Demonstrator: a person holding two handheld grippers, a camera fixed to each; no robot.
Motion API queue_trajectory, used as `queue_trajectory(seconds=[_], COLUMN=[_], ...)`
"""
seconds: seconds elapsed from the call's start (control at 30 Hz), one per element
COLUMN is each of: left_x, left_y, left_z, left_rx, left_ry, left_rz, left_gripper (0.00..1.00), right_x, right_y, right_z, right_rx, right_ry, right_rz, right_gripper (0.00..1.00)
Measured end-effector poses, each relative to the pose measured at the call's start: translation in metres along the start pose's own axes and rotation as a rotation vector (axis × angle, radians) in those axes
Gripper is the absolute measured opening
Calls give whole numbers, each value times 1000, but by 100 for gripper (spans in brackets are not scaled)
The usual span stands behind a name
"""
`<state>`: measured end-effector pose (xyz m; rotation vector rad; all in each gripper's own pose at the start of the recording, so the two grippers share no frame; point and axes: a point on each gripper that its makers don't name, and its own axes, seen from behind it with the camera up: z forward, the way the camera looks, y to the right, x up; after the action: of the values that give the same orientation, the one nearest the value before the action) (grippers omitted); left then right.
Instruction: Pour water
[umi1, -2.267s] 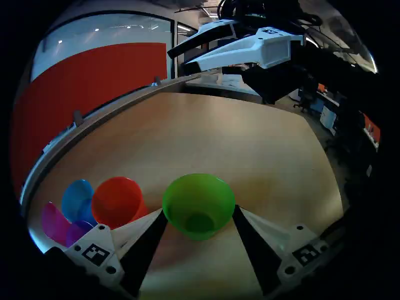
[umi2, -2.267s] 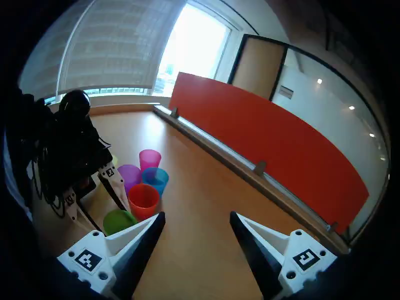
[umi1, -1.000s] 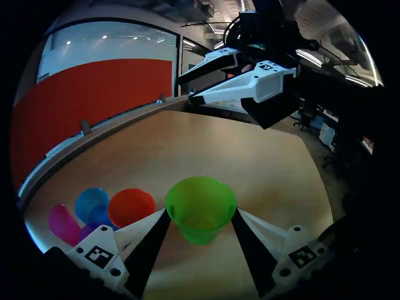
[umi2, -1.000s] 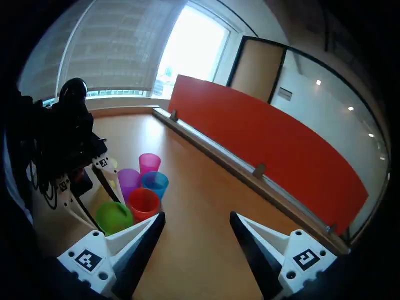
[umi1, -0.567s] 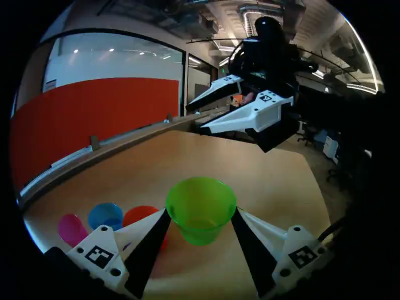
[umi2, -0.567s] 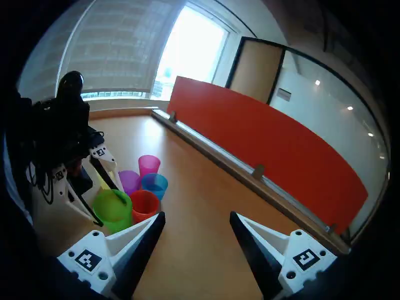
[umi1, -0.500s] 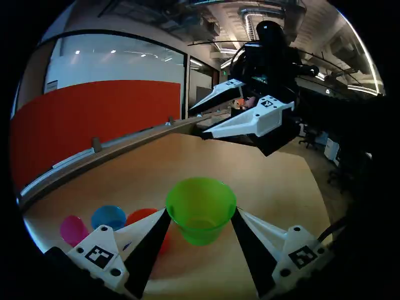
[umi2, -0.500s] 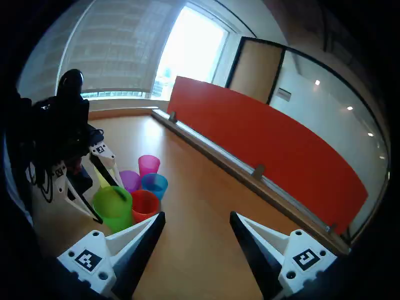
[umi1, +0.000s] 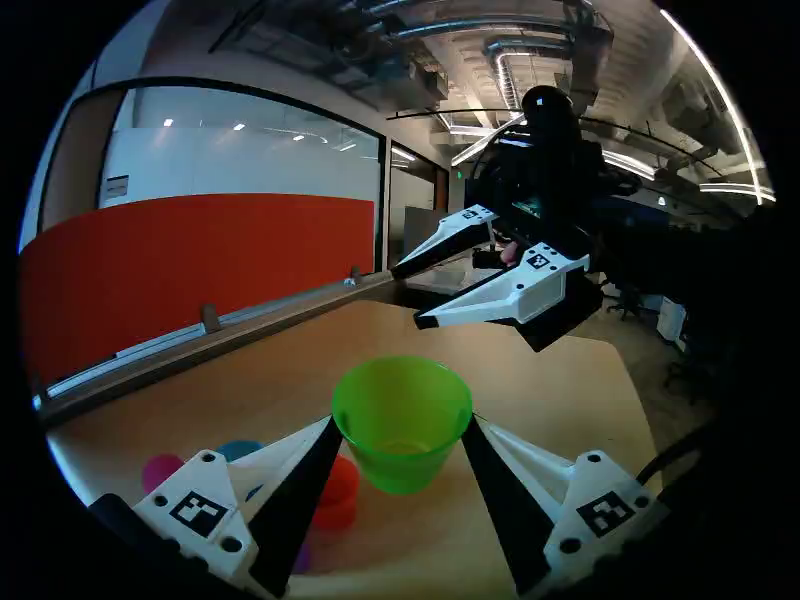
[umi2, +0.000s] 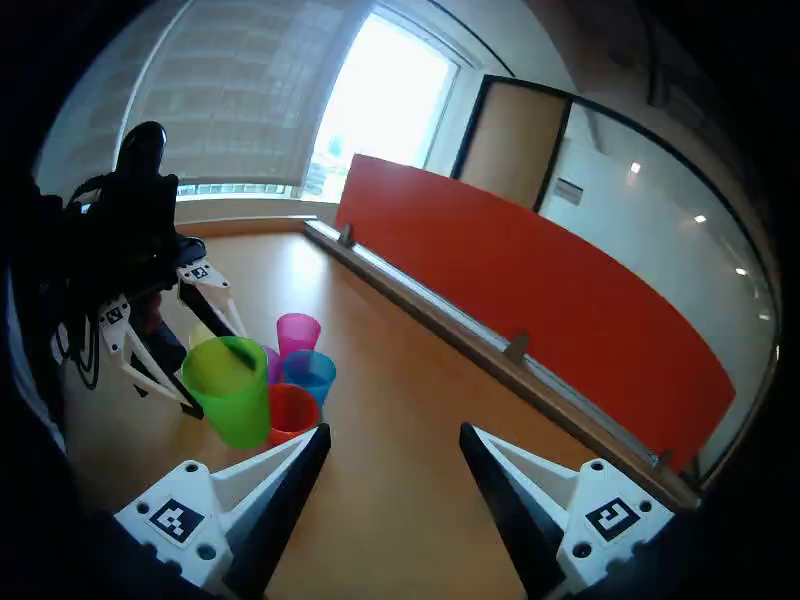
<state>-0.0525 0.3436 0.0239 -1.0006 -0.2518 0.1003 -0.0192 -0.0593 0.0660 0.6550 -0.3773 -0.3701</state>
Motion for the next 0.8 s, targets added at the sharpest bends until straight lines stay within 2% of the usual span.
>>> queue_trajectory(seconds=[0.5, 0.8], left_x=[35, 42], left_y=[-9, -16], left_z=[-11, -17], left_rx=[27, 49], left_ry=[101, 114], left_rz=[3, 6], left_gripper=[85, 86], right_x=[4, 6], right_y=[0, -3], right_z=[1, 3], right_rx=[0, 4], right_ry=[5, 4], right_rz=[-6, -12], right_gripper=[100, 100])
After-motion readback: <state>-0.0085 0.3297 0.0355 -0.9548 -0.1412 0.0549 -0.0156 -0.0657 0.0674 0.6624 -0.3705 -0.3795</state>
